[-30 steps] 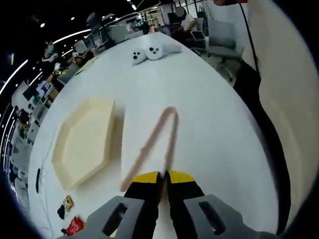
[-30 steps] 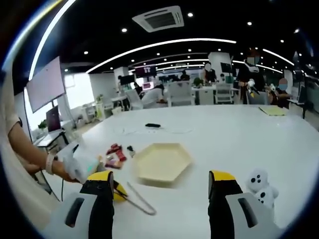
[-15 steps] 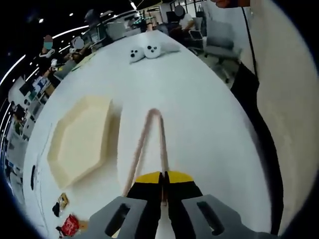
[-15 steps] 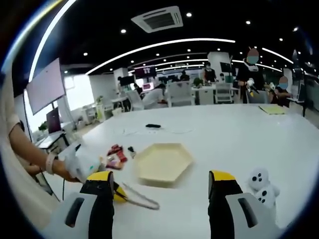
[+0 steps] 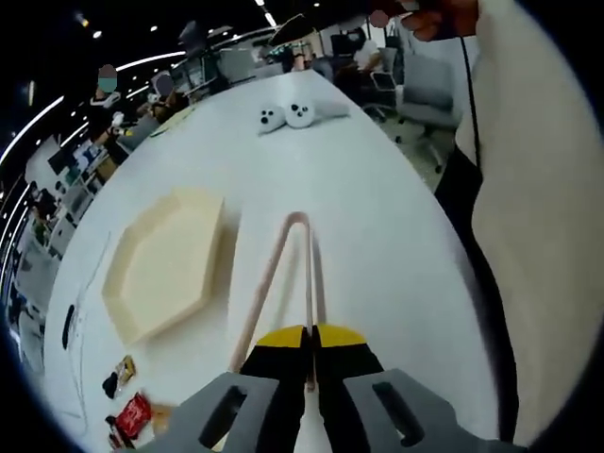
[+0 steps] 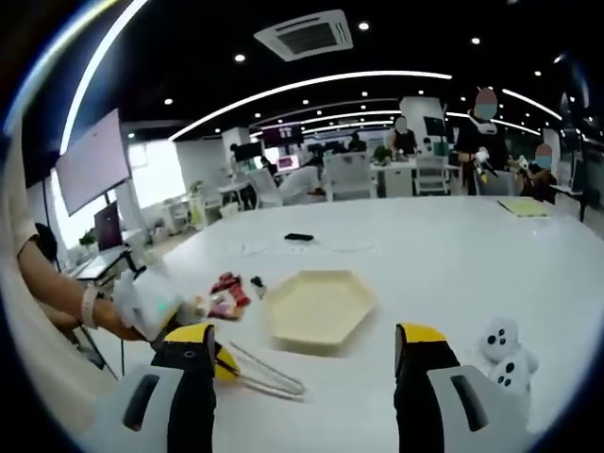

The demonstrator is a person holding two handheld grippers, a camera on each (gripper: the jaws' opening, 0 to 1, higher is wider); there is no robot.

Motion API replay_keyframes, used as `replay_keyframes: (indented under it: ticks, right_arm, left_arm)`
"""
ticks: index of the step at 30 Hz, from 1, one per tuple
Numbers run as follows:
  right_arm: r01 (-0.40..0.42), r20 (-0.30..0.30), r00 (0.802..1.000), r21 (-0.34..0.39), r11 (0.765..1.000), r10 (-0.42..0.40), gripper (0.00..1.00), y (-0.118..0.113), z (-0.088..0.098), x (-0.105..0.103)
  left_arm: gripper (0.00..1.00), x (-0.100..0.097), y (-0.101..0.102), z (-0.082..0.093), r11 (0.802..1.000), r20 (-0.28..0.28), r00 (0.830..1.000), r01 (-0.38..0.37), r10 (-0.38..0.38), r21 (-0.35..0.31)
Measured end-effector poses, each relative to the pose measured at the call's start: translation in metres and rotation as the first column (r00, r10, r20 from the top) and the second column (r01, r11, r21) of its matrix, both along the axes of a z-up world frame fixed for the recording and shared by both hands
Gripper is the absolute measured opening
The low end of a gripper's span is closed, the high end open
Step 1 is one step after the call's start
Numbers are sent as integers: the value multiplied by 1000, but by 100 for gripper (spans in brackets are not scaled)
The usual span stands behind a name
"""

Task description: Place the target food into the container with the food tongs after gripping and lifting it, then release it inside without dropping or visibly crushing the food.

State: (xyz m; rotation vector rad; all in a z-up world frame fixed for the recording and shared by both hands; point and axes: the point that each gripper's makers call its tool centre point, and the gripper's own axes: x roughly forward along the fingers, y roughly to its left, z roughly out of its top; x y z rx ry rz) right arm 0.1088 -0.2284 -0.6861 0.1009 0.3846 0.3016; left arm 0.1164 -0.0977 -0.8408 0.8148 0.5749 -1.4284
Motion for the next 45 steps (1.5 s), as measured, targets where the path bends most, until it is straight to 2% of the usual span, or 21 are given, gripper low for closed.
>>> replay_keyframes:
  ticks: [4,5,8,12,17,22,30,33,34,36,39,45]
  right_arm:
    - [-2,2,1000,10,1000,2,79,2,0,1]
    - [-5,4,1000,10,1000,5,79,3,0,1]
    - [-19,4,1000,16,1000,19,80,8,1,2]
    - [-47,11,999,23,999,47,80,16,2,4]
    - [-96,25,995,28,995,96,81,25,6,9]
    - [-149,36,988,22,989,148,81,33,10,16]
    - [-208,51,977,19,978,207,81,42,15,22]
    - [-229,59,972,33,973,227,82,46,18,22]
    - [-254,70,966,42,966,250,82,50,23,22]
    - [-272,79,960,40,962,268,83,52,26,22]
    - [-332,97,940,34,943,328,83,63,35,23]
    - [-410,109,908,34,911,405,83,80,43,20]
  left_arm:
    - [0,-3,4,7,1000,-22,1000,-17,17,-16]
    - [0,-4,5,10,999,-42,999,-32,31,-33]
    - [0,-5,9,18,998,-47,998,-50,47,-49]
    - [0,-7,16,29,998,-15,999,-42,41,-40]
    - [0,-10,21,44,998,-9,999,-37,36,-58]
    - [0,-7,26,59,992,-20,997,-78,77,-100]
    - [0,-9,29,82,982,-51,994,-105,98,-156]
    - [0,-9,30,92,983,-32,996,-92,88,-157]
    - [0,-9,30,101,983,-25,997,-74,71,-168]
    - [0,-9,30,107,982,-24,998,-66,63,-177]
    - [0,-13,27,123,972,-54,998,-49,37,-231]
    - [0,-23,25,132,959,-97,995,-41,14,-281]
